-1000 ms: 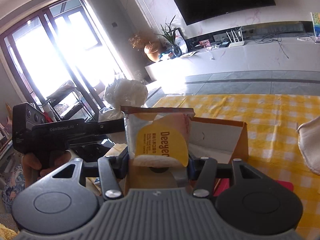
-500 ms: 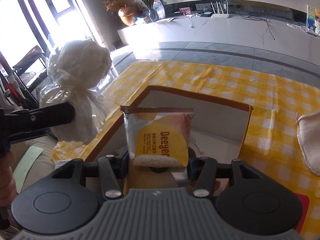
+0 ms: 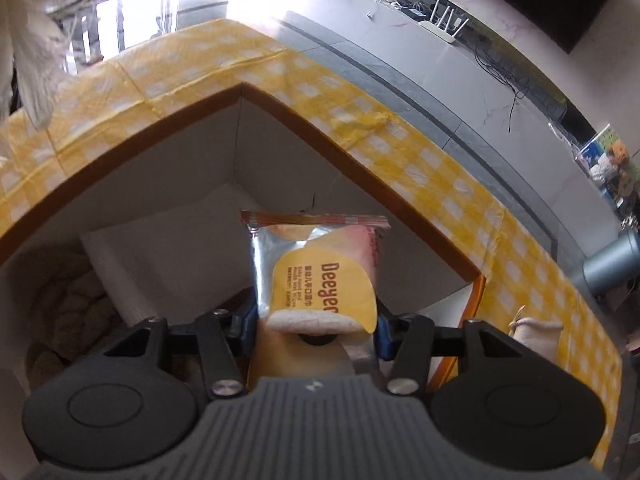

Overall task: Organize soft objects
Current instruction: 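Lower the snack pack into the box and open the right tool while the left tool holds the bundle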

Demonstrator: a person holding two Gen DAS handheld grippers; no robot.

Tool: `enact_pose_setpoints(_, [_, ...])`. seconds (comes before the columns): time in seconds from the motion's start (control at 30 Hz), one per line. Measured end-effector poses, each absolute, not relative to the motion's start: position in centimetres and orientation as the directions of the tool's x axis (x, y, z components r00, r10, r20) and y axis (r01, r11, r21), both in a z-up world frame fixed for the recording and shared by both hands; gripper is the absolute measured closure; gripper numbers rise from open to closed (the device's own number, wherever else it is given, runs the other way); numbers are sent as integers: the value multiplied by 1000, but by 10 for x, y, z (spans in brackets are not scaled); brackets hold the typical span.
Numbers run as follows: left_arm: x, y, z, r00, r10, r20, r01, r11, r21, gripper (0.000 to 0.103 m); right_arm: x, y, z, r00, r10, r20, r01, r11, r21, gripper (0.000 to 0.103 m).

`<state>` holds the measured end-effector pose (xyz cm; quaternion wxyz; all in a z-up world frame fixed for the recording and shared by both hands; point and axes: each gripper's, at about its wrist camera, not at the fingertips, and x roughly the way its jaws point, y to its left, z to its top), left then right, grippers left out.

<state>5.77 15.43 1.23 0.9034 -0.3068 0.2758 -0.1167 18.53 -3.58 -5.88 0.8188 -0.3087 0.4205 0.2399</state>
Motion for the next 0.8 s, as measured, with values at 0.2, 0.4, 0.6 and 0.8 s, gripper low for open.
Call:
enact_pose_setpoints(0.2, [58, 155, 12, 822, -357, -443, 35, 808, -588, 61, 189, -11, -95, 564, -11, -826, -740, 436, -512, 50])
enact_pose_setpoints(0.4, [61, 150, 10, 810, -384, -443, 58, 804, -592, 61, 202, -19, -110, 513, -34, -858, -771, 422, -477, 49])
enact_pose_setpoints(0.6, [61, 147, 10, 806, -383, -451, 59, 811, -583, 61, 212, -35, -92, 513, 2, -858, -732, 523, -436, 18])
enact_pose_setpoints(0.8, [61, 144, 12, 808, -383, -447, 65, 813, -579, 61, 183, -74, -44, 644, 186, -742, -657, 632, -412, 12])
